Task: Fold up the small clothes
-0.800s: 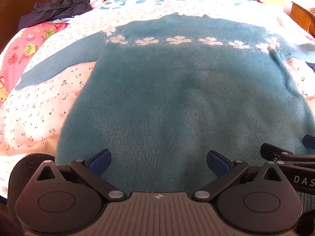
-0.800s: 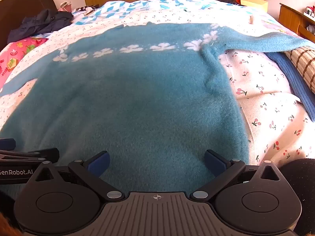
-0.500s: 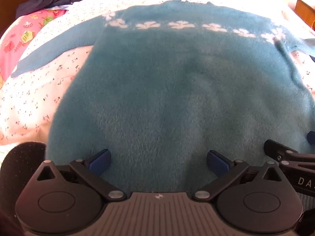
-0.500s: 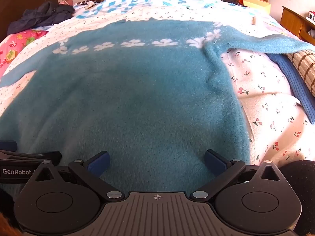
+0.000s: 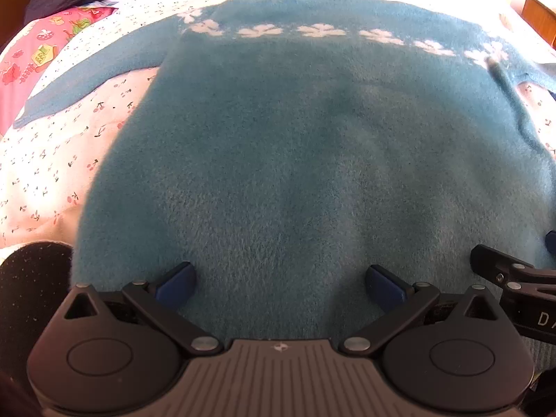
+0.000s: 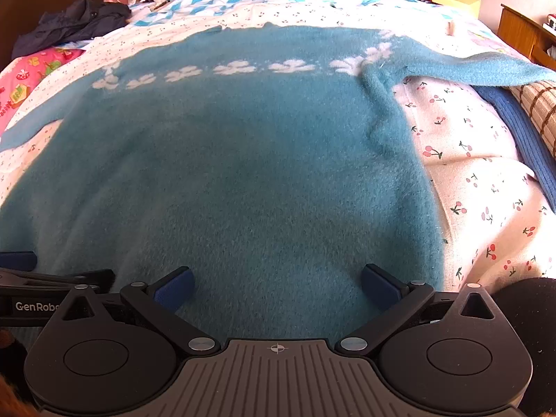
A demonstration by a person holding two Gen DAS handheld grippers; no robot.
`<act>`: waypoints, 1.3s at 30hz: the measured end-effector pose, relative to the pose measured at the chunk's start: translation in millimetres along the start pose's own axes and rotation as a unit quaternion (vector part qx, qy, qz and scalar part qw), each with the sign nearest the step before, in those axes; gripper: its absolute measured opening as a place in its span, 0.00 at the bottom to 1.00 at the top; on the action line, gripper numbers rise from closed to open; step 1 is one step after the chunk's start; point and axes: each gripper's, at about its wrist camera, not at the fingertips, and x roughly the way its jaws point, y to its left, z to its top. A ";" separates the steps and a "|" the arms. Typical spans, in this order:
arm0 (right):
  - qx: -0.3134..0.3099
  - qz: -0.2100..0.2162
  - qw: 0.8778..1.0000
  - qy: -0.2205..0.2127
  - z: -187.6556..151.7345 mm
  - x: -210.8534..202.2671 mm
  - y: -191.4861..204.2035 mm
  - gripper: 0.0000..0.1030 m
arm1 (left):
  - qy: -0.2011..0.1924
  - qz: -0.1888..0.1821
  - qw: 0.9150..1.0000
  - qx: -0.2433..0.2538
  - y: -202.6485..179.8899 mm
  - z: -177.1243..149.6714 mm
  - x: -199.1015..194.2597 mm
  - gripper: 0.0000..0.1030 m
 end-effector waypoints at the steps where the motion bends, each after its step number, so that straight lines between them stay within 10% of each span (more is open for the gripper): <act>1: 0.000 0.000 1.000 0.001 -0.2 0.5 -0.1 1.00 | 0.001 0.001 1.000 0.001 -0.3 0.9 0.3 1.00; 39: 0.024 0.012 0.999 -0.037 0.1 -13.7 -3.3 0.97 | -0.044 -0.012 0.999 -0.015 8.3 5.6 -23.0 1.00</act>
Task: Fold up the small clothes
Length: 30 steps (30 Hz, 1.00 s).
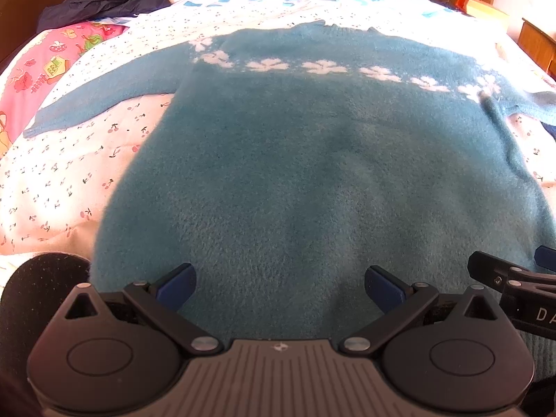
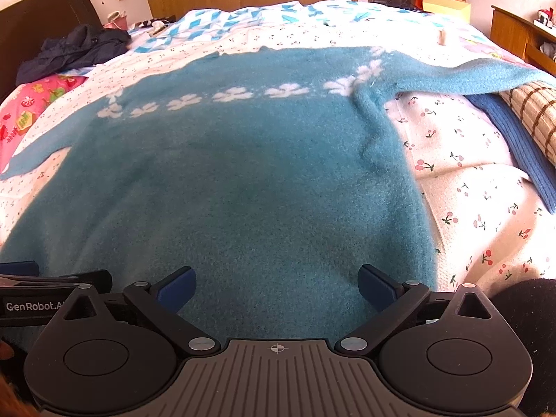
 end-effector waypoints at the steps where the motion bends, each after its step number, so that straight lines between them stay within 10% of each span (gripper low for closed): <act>1: -0.001 0.000 1.000 0.000 -0.1 0.1 0.4 0.96 | 0.000 -0.001 1.000 0.000 -0.1 -0.2 0.0 1.00; 30: 0.000 0.001 1.000 -0.001 0.6 1.1 0.2 0.93 | 0.002 -0.005 1.000 -0.006 -0.6 3.3 2.4 1.00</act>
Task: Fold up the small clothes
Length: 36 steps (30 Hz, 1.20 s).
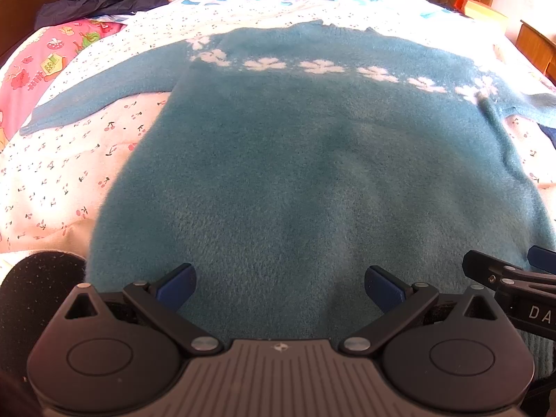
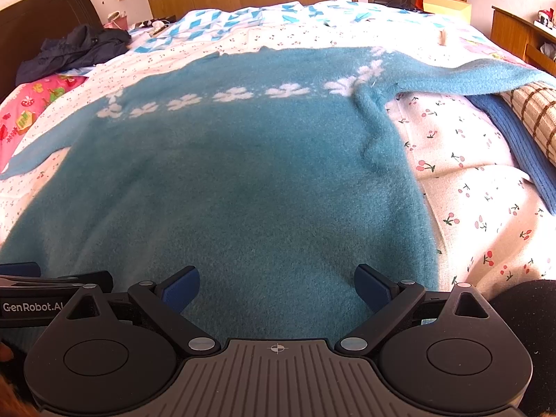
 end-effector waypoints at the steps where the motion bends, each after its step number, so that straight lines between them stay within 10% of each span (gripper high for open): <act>1: 0.000 0.000 1.000 0.000 0.0 -0.1 0.0 0.93 | -0.001 0.000 1.000 0.001 -0.4 0.3 -0.3 1.00; 36: 0.057 0.028 0.997 -0.050 15.1 -20.3 -26.5 0.93 | -0.043 0.000 0.998 0.044 -24.6 27.8 -20.0 1.00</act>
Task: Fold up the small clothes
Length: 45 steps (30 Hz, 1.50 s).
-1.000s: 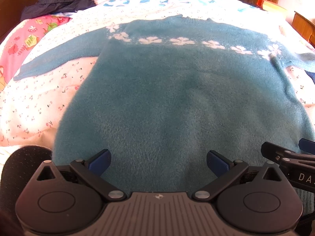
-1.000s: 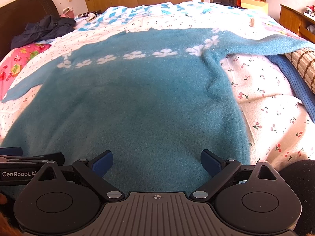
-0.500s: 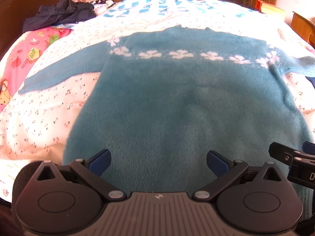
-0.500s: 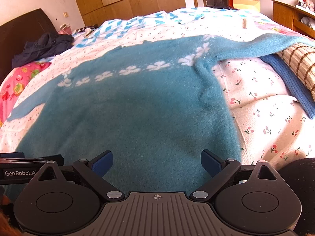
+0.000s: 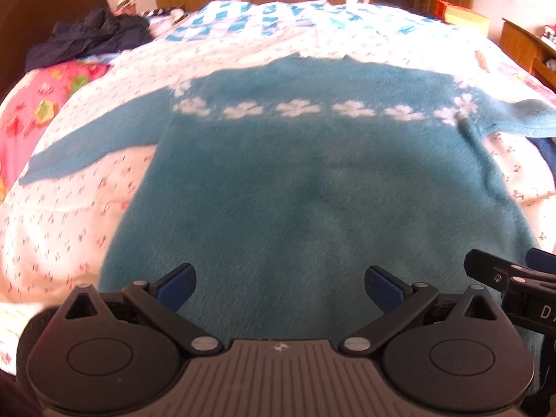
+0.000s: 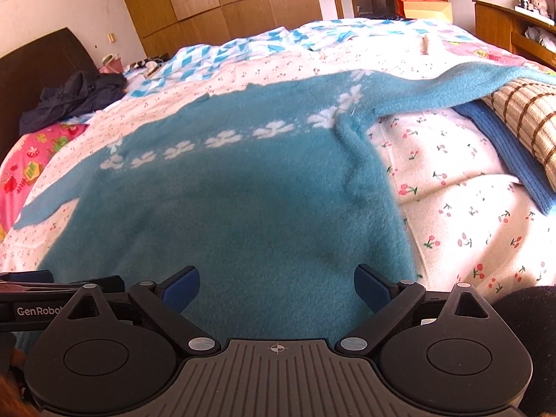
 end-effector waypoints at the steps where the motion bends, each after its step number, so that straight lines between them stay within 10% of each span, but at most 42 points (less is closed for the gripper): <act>1: 0.004 0.000 1.000 -0.004 2.5 -1.6 -2.3 0.91 | -0.005 -0.002 1.000 0.005 -3.1 3.2 -0.9 1.00; 15: 0.146 -0.050 0.980 -0.126 71.3 -40.7 -123.6 0.78 | -0.071 -0.069 0.992 0.081 -89.0 71.0 -8.0 1.00; 31: 0.382 -0.071 0.898 -0.209 125.0 -13.0 -315.8 0.72 | -0.090 -0.140 0.980 0.109 -206.2 122.6 8.9 1.00; 39: 0.375 -0.083 0.895 -0.225 137.4 -4.1 -320.4 0.72 | -0.070 -0.136 0.983 0.102 -203.5 116.9 23.7 1.00; 45: 0.356 -0.104 0.904 -0.213 146.5 2.5 -315.1 0.36 | -0.079 -0.122 0.984 0.108 -185.6 108.6 18.5 1.00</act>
